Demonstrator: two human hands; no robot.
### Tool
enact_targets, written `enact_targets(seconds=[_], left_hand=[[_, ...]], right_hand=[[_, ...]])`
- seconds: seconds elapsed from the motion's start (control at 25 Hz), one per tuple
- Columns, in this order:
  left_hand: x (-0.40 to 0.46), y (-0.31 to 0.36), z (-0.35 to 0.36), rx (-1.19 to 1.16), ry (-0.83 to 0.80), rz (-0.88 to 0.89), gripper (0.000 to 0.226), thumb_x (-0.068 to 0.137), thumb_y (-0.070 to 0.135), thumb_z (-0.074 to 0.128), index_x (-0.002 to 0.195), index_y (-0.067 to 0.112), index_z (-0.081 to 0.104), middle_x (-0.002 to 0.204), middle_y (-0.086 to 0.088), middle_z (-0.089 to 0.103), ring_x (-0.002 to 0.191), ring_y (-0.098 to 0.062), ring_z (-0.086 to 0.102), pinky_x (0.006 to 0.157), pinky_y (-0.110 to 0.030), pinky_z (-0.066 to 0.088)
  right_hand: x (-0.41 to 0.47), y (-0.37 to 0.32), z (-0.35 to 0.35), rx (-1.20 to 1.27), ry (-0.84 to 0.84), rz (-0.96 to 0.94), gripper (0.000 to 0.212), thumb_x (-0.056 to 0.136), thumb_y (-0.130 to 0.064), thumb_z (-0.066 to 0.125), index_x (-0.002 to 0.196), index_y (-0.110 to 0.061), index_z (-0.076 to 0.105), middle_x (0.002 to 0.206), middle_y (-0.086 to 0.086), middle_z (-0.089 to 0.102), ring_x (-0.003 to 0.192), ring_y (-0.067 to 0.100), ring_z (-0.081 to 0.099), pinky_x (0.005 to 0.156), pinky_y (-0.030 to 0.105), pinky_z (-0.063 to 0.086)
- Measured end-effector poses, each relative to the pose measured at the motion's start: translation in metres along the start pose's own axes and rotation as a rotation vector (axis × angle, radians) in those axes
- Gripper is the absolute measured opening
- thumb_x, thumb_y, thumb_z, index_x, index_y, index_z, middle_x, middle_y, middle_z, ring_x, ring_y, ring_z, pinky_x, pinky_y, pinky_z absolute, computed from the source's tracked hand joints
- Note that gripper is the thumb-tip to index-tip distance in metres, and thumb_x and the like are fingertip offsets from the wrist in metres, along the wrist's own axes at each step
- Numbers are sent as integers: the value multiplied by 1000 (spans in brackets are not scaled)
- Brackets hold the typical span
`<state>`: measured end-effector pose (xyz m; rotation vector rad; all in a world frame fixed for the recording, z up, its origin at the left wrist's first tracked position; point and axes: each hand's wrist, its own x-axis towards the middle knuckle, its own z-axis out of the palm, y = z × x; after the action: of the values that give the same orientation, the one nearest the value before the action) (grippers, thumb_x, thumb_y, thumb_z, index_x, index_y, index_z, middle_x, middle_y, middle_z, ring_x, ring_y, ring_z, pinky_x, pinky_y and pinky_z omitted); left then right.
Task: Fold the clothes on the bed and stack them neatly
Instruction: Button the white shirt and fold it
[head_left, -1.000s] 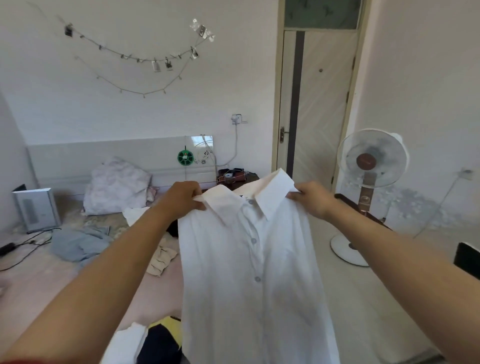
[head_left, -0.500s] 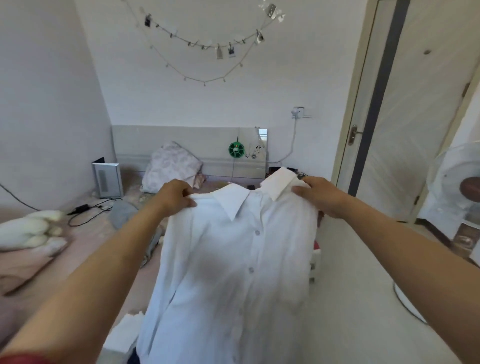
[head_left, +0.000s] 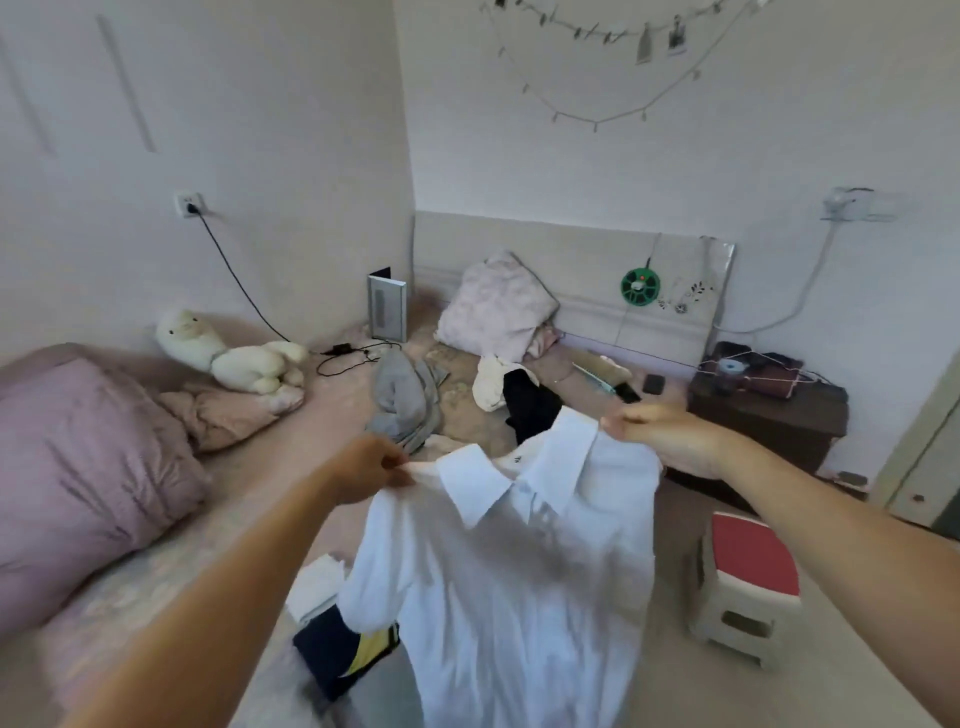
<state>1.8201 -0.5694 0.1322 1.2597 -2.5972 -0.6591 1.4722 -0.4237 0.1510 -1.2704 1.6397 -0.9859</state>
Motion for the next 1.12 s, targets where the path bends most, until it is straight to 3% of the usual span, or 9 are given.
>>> enact_targets(seconds=[0.12, 0.24, 0.4, 0.48, 0.56, 0.68, 0.92, 1.04, 1.12], left_hand=[[14, -4, 51, -41, -32, -130, 23, 92, 5, 69, 73, 17, 67, 70, 1, 55, 74, -20, 50, 77, -35, 41], [42, -3, 84, -105, 5, -232, 8, 93, 5, 68, 89, 10, 73, 80, -2, 60, 82, -22, 55, 78, -35, 42], [98, -20, 104, -298, 151, -396, 8, 97, 4, 63, 94, 4, 70, 79, -5, 60, 77, -21, 53, 71, -31, 41], [120, -36, 113, -340, 165, -425, 13, 98, 4, 62, 87, 9, 66, 77, -5, 59, 74, -20, 52, 70, -32, 42], [140, -49, 125, -320, 85, -431, 16, 99, 5, 61, 85, 14, 63, 83, -6, 63, 78, -21, 56, 74, -34, 45], [181, -68, 133, -324, 84, -492, 18, 98, 4, 60, 85, 16, 60, 90, -10, 62, 83, -24, 54, 75, -34, 41], [274, -98, 135, -400, 204, -667, 14, 98, -3, 56, 90, 7, 59, 89, -12, 58, 81, -24, 48, 71, -33, 38], [313, -113, 159, -444, 270, -776, 32, 91, -18, 47, 77, 11, 49, 85, -10, 50, 77, -24, 41, 67, -33, 33], [337, -129, 180, -451, 305, -836, 39, 87, -21, 39, 72, 14, 46, 82, -8, 47, 75, -25, 39, 65, -35, 32]], right_hand=[[42, 34, -32, -176, -46, -28, 9, 97, -4, 65, 100, 4, 63, 92, 12, 60, 93, 21, 53, 80, 23, 42], [97, 54, -49, -326, -46, -86, 12, 99, -7, 62, 92, 1, 60, 83, 19, 53, 78, 18, 45, 63, 23, 34], [186, 72, -60, -462, -194, -201, 25, 90, -37, 76, 95, -15, 65, 77, -1, 48, 72, 13, 42, 65, 31, 32], [228, 93, -64, -713, -317, -287, 35, 83, -38, 83, 105, -17, 67, 87, -2, 51, 82, 14, 45, 74, 34, 37], [264, 116, -64, -862, -417, -332, 28, 88, -31, 79, 105, -11, 67, 94, 3, 54, 93, 22, 50, 81, 38, 40], [323, 130, -61, -678, -445, -275, 13, 94, -14, 72, 87, -10, 62, 82, 5, 55, 82, 20, 53, 77, 34, 41], [465, 126, -52, -539, -472, -160, 24, 92, 5, 68, 77, -8, 54, 85, 9, 57, 82, 21, 50, 75, 32, 37], [537, 139, -43, -460, -494, -115, 36, 87, 15, 65, 65, -10, 52, 75, 5, 53, 76, 17, 46, 76, 33, 39], [582, 154, -36, -419, -517, -106, 34, 84, 17, 68, 67, -10, 54, 75, 4, 54, 76, 16, 46, 73, 30, 38]])
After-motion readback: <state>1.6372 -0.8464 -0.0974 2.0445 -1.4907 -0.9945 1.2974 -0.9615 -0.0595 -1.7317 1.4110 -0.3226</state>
